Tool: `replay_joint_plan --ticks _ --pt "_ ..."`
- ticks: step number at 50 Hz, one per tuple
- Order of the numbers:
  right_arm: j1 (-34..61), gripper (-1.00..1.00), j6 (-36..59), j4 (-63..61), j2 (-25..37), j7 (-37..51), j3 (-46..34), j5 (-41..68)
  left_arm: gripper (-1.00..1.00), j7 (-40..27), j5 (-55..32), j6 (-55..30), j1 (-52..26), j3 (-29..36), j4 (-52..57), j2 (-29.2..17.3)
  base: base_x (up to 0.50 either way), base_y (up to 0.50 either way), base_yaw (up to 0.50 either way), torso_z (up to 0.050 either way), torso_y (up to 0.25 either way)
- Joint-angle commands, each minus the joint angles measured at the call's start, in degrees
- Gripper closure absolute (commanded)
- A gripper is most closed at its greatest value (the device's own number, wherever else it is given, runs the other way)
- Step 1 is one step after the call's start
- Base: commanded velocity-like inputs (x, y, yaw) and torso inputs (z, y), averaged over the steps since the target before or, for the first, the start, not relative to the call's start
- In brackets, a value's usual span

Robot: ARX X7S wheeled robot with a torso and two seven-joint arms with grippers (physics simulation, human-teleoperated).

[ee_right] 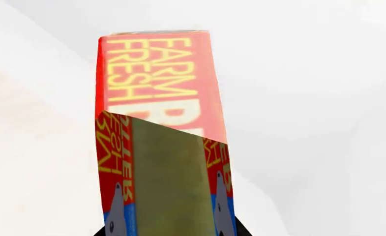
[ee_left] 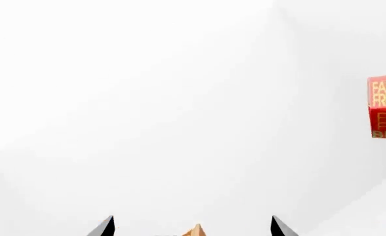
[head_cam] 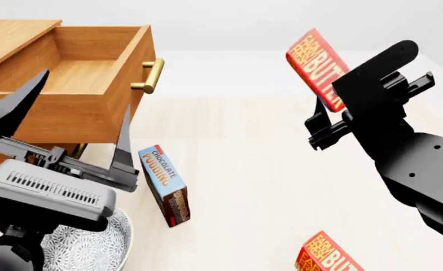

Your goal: Put the butter at the front in the top drawer of the cabinet and close it.

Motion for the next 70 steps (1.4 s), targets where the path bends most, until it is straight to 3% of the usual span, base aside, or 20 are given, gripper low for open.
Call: replay_joint_plan --ticks 1,12,26,40,45,52,70 --pt "4.5 1.00 3.2 -4.9 1.4 0.9 -1.4 -8.2 -1.00 9.5 6.7 -9.4 -16.0 5.5 1.5 -0.6 0.00 0.00 0.00 0.000 0.000" --pt "8.9 1.00 8.9 -8.1 2.7 1.7 -2.2 -9.7 -1.00 26.9 18.7 -8.4 -33.1 17.5 -7.3 3.3 0.00 0.00 0.00 0.000 0.002" --pt "14.0 1.00 12.7 -11.8 4.7 0.0 -7.9 -16.6 -1.00 38.1 28.2 2.1 -44.4 27.1 -18.7 7.9 0.00 0.00 0.00 0.000 0.001" --pt "21.0 1.00 4.5 -12.2 9.4 -10.6 -18.3 -29.3 -1.00 37.5 28.7 8.4 -45.9 28.0 -21.6 9.7 0.00 0.00 0.00 0.001 0.001" --pt "23.5 1.00 9.7 -14.2 8.3 -13.7 -21.7 -31.5 -1.00 36.8 29.3 9.7 -46.0 28.2 -22.8 10.1 0.00 0.00 0.00 0.000 0.002" --pt "26.1 1.00 15.3 -15.7 6.9 -14.3 -22.8 -32.8 -1.00 35.3 30.9 12.4 -46.1 28.8 -25.0 10.7 0.00 0.00 0.00 0.000 0.001" --pt "27.7 1.00 7.3 -14.6 9.7 -15.3 -27.8 -39.8 -1.00 31.3 34.3 18.4 -46.7 29.7 -30.4 11.7 0.00 0.00 0.00 0.001 0.001"
